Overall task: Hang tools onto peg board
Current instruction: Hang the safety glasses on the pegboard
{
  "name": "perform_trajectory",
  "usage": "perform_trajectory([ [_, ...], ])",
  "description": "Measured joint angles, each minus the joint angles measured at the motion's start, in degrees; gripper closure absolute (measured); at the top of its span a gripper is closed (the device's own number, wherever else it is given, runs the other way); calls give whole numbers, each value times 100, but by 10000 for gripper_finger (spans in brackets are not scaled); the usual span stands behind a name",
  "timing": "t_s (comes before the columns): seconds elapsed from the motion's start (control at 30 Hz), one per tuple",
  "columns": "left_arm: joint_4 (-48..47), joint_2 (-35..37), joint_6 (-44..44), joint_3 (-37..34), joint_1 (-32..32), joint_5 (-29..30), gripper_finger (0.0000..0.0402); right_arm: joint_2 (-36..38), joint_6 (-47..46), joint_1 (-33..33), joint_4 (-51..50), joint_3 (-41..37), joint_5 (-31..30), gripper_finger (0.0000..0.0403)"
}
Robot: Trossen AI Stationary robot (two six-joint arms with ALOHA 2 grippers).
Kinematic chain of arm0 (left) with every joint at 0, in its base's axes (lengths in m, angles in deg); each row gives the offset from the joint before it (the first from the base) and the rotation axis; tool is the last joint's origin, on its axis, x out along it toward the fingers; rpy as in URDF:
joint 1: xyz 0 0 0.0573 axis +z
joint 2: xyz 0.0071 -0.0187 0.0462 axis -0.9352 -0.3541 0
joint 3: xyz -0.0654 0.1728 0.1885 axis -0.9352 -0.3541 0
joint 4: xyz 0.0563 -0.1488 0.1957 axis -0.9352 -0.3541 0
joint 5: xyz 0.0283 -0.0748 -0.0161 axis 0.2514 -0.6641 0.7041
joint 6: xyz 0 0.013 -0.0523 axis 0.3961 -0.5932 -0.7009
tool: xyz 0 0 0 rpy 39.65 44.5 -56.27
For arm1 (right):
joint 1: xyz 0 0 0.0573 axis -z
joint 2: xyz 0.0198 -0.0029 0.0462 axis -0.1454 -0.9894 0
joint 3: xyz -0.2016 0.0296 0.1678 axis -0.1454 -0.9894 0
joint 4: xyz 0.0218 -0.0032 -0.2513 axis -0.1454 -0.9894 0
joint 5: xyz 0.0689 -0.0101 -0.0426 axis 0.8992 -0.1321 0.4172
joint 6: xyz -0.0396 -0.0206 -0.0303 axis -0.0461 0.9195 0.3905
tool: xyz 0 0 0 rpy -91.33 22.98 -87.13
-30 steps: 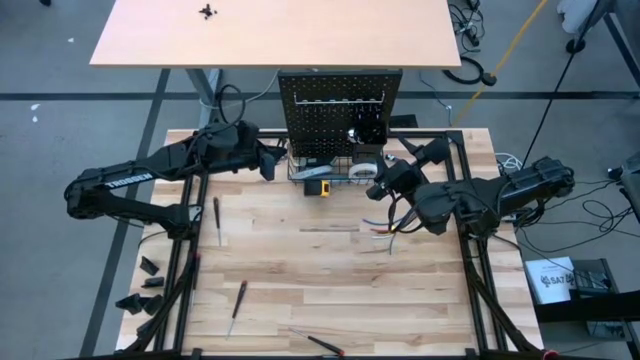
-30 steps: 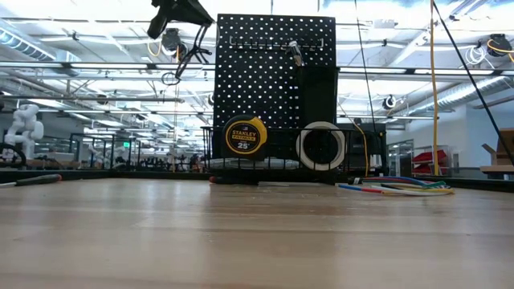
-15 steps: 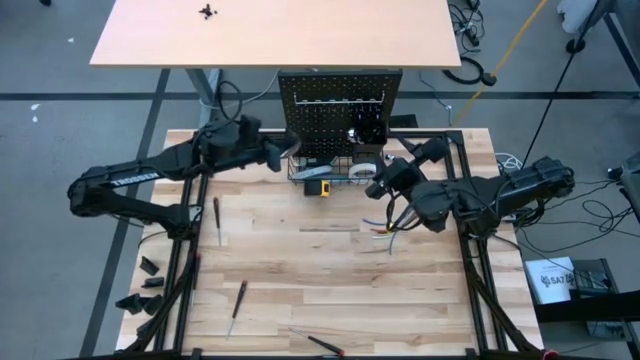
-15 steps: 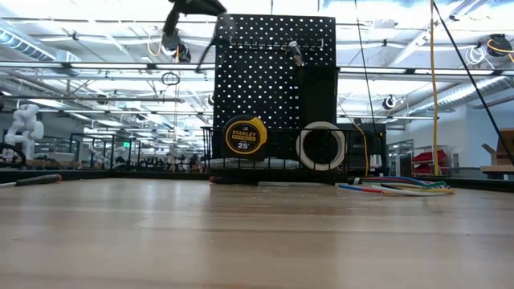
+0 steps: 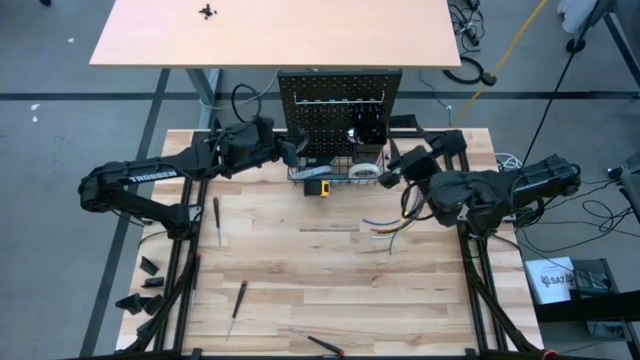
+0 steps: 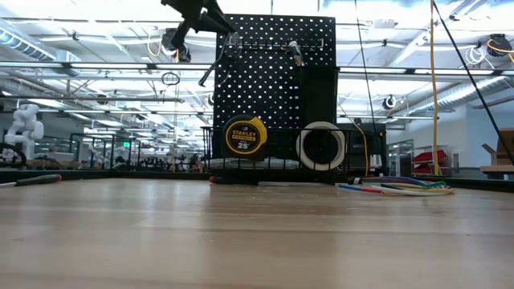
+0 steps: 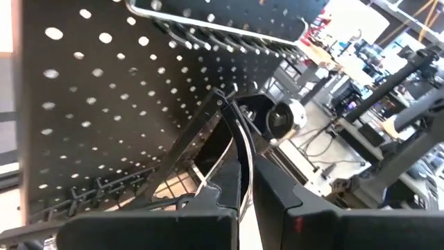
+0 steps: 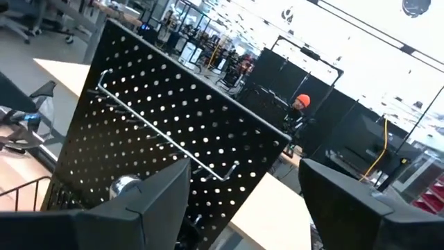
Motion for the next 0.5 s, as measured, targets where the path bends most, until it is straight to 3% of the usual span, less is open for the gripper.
perform_trajectory([
  [0.5,344,-97,-11,0,309,150,382,278,83,229,-195,2,17,140],
])
